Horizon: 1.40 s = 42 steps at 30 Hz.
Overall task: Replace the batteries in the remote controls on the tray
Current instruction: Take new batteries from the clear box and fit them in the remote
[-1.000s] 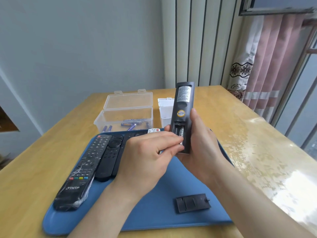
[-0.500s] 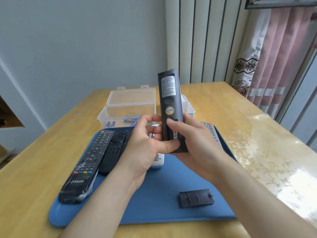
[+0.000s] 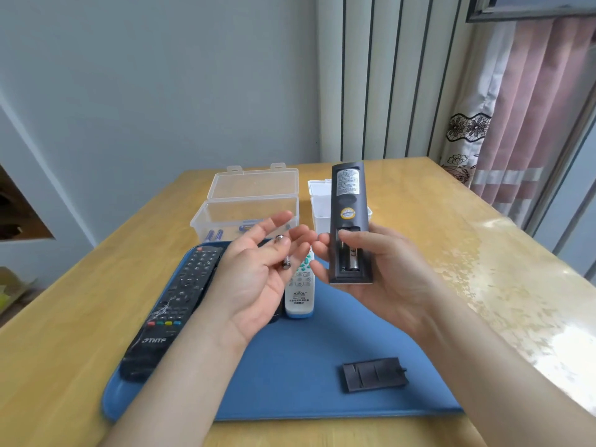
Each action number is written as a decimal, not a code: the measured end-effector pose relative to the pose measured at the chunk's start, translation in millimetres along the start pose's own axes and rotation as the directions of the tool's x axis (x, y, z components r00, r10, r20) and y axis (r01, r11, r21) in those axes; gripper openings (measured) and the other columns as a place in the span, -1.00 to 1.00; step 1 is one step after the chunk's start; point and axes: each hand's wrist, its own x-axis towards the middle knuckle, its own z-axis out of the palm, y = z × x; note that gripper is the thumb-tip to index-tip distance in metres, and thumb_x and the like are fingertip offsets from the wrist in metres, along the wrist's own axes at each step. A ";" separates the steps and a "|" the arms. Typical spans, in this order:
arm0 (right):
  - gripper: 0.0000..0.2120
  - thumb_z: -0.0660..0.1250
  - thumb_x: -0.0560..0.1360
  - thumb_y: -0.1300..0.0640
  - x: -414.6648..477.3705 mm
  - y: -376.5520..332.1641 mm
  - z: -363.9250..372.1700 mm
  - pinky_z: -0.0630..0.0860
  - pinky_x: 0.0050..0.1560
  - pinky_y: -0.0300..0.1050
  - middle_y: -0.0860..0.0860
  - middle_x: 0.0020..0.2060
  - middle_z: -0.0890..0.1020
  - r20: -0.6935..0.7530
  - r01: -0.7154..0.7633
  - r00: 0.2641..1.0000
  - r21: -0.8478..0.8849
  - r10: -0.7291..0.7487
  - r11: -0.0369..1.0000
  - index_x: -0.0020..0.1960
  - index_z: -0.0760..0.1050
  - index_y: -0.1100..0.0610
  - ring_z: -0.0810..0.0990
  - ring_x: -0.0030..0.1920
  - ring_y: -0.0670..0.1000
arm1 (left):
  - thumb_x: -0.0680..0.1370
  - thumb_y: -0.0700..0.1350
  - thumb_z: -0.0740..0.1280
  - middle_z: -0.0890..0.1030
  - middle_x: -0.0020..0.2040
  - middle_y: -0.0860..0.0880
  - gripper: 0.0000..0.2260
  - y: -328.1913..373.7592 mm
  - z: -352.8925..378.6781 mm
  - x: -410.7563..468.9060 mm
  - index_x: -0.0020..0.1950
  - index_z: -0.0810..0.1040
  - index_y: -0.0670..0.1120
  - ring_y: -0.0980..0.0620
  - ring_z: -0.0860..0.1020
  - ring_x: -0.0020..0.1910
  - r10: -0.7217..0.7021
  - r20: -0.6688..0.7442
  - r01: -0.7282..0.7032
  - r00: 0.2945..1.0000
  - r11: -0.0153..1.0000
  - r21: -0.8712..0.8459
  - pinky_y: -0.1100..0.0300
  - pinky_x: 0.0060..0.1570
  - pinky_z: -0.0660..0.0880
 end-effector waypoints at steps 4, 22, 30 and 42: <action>-0.65 0.14 0.45 0.55 -1.0 1.9 1.3 0.61 0.02 0.17 0.23 -0.09 0.56 0.076 -0.023 0.997 -0.015 0.024 1.000 0.15 0.46 0.30 0.63 -0.07 0.13 | 0.59 -0.35 0.17 0.68 -0.06 -0.14 -0.81 -0.4 1.0 -0.8 0.12 0.52 -0.20 -0.05 0.67 -0.01 0.020 0.018 -0.019 1.000 0.999 -0.039 0.16 0.02 0.61; -0.65 0.27 0.57 0.04 3.9 9.6 3.8 0.59 -0.16 -0.01 0.14 -0.12 0.61 0.001 -0.069 0.998 0.002 0.069 0.998 0.26 0.48 0.23 0.60 -0.16 0.09 | 0.35 -0.17 0.43 0.59 -0.34 -0.01 -0.89 -0.2 12.5 -11.8 -0.14 0.65 -0.09 0.06 0.55 -0.40 0.319 0.123 -0.341 0.940 0.892 0.297 0.24 -0.34 0.54; -0.58 0.15 0.60 -0.16 3.6 11.8 9.5 0.44 0.32 0.16 0.10 0.03 0.64 0.003 -0.025 1.000 -0.030 0.025 0.999 0.19 0.58 0.12 0.63 0.14 0.10 | 0.36 -0.13 0.50 0.68 -0.24 0.00 -0.86 -13.2 8.6 -9.8 -0.15 0.64 0.07 -0.14 0.59 -0.31 0.487 0.227 -0.502 0.843 0.564 0.656 -0.11 -0.29 0.58; -0.59 0.13 0.62 -0.11 1.4 7.0 7.6 0.63 -0.15 -0.13 0.09 -0.10 0.70 0.023 0.074 0.997 -0.035 -0.073 0.997 0.14 0.58 0.16 0.69 -0.14 0.02 | 0.46 -0.01 0.44 0.59 -0.10 0.06 -0.82 -15.0 0.4 -5.0 -0.01 0.71 -0.05 0.01 0.53 -0.11 0.565 0.558 -0.626 0.608 -0.090 0.774 0.10 -0.13 0.51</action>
